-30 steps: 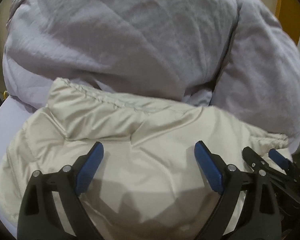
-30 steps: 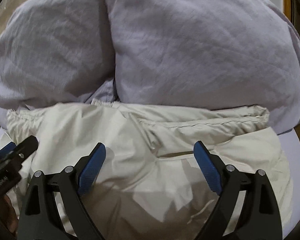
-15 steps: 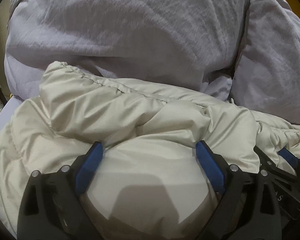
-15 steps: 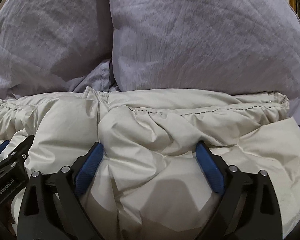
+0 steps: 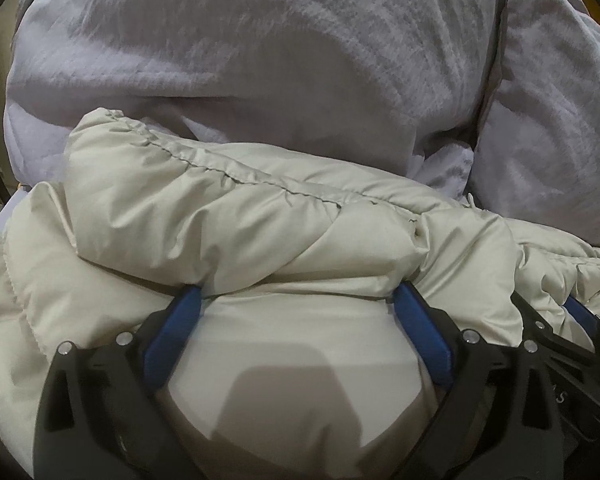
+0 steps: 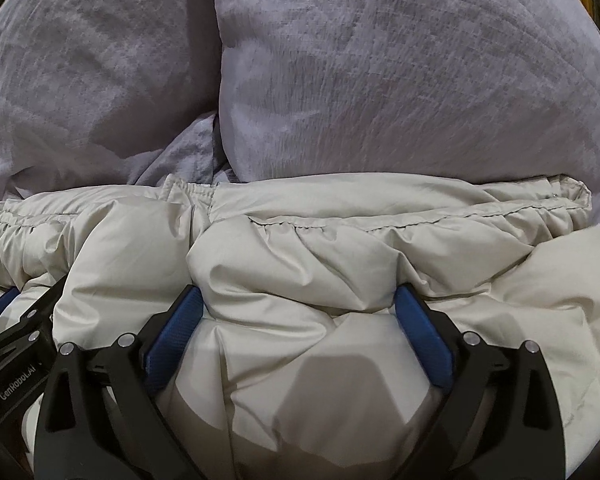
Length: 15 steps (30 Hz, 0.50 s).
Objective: Fold large clothes
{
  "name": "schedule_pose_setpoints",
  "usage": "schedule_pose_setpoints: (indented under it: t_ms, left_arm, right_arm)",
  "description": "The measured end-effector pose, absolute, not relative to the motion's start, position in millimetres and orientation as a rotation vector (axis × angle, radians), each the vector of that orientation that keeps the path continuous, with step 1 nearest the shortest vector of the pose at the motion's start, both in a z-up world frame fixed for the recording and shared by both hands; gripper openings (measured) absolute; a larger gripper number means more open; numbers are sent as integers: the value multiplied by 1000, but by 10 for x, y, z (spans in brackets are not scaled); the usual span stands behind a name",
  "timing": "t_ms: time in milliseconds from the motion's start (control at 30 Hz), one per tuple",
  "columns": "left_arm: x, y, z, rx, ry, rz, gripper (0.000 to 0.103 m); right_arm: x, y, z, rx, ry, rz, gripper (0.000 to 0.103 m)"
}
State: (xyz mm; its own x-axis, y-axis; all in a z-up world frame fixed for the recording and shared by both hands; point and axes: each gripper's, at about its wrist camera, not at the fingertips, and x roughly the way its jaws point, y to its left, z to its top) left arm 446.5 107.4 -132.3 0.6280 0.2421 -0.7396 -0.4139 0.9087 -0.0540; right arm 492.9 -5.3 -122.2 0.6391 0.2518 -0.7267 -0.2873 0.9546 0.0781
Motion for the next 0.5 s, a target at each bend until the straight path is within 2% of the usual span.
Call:
schedule_pose_setpoints:
  t_ms: [500]
  left_arm:
    - [4458, 1088, -1254, -225, 822, 377, 97]
  right_arm:
    - [4838, -223, -1204, -19, 835, 318, 99]
